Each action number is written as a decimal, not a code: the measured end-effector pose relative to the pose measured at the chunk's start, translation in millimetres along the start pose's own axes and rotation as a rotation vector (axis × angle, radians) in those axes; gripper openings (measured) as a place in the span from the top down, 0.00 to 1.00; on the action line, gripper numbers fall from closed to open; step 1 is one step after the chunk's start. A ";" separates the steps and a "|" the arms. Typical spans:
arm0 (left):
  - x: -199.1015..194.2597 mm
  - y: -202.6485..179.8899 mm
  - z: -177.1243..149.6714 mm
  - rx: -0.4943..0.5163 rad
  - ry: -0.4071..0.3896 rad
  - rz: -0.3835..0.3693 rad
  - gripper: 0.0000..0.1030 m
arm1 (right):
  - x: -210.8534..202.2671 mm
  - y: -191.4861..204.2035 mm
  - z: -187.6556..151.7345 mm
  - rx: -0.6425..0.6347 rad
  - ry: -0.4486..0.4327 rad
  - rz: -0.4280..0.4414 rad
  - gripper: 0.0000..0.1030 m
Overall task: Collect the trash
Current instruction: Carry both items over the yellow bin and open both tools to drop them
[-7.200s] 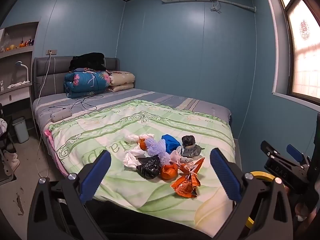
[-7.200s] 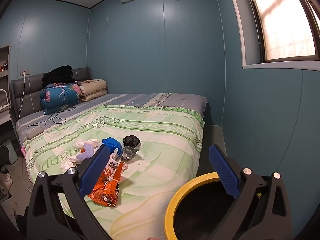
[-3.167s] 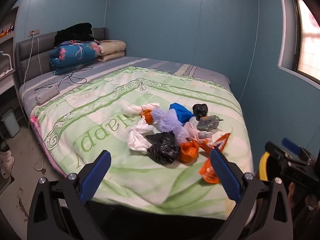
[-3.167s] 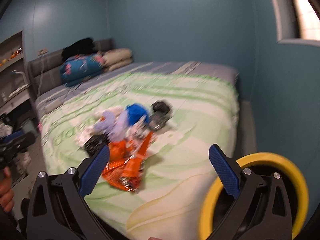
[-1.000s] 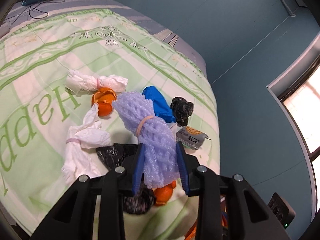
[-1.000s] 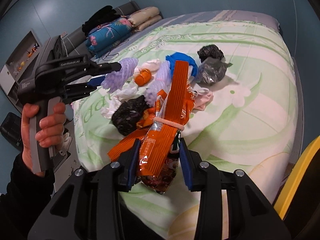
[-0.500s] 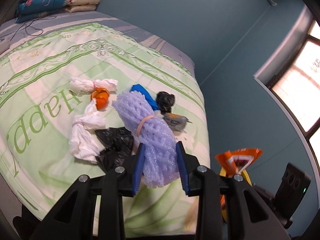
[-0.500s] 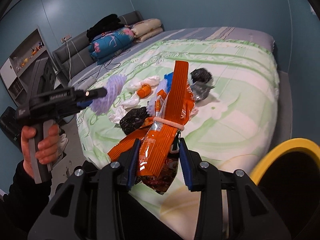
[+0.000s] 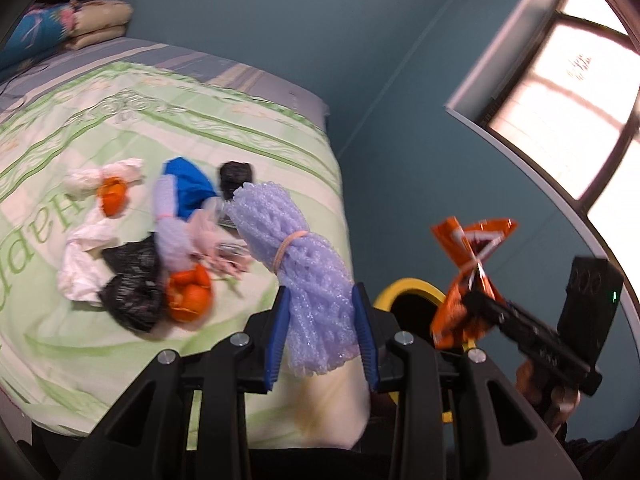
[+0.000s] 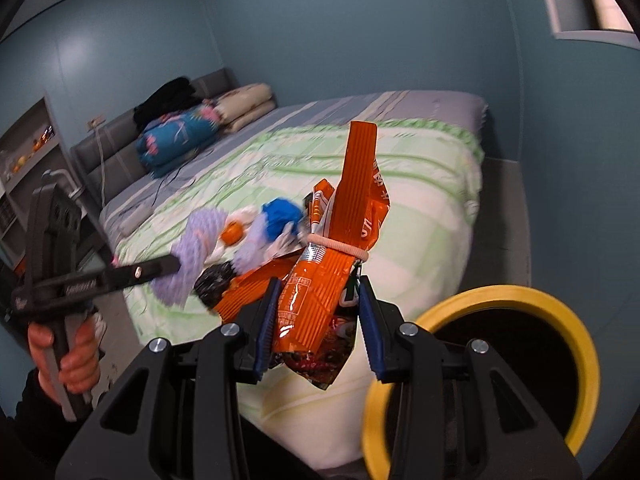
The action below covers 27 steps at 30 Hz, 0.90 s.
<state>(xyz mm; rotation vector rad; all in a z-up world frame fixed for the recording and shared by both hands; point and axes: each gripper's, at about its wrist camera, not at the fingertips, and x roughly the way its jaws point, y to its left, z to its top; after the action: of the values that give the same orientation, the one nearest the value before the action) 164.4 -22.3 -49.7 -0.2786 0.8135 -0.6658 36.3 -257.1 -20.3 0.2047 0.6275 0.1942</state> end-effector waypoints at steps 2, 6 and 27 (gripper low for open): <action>4.8 -13.3 -2.6 0.025 0.017 -0.017 0.71 | -9.0 -8.4 2.2 0.005 -0.033 -0.041 0.65; 15.8 -41.2 -10.0 0.069 0.056 -0.055 0.71 | -24.9 -25.8 8.0 0.027 -0.089 -0.131 0.65; 104.8 -148.1 -62.1 0.258 0.281 -0.264 0.71 | -32.0 -88.0 8.2 0.078 -0.087 -0.488 0.65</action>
<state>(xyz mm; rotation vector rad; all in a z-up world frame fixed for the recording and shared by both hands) 105.3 -201.9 -81.7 -0.0571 0.9553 -1.0644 26.1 -350.5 -17.7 0.1287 0.5817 -0.3080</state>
